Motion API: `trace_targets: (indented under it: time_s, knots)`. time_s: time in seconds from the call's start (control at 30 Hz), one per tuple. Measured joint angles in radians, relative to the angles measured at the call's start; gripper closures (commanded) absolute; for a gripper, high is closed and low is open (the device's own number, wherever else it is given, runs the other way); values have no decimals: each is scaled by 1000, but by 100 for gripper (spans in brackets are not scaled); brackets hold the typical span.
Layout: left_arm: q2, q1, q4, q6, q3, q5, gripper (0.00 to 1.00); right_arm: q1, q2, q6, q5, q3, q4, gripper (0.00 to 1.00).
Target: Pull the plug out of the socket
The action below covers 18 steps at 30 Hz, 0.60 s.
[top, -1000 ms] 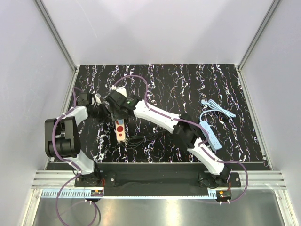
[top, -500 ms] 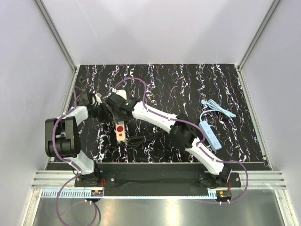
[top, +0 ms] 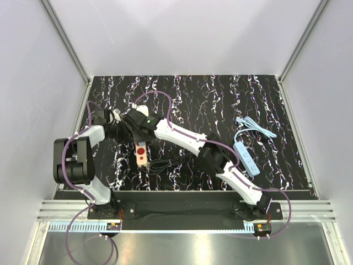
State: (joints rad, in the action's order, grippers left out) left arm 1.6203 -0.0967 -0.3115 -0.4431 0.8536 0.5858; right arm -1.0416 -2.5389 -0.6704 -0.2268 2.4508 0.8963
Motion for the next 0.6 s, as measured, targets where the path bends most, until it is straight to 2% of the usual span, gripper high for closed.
trace_targets:
  time_s: [0.17,0.37,0.6]
  knots:
    - [14,8,22,-6,2,-2,91,1,-11,-1,0,25,20,69]
    - [-6,15,19,-6,-4,-22,89,1,-11,-1,0,25,22,61]
    - [-73,28,-35,-10,-40,-44,91,1,-11,-5,0,23,20,67]
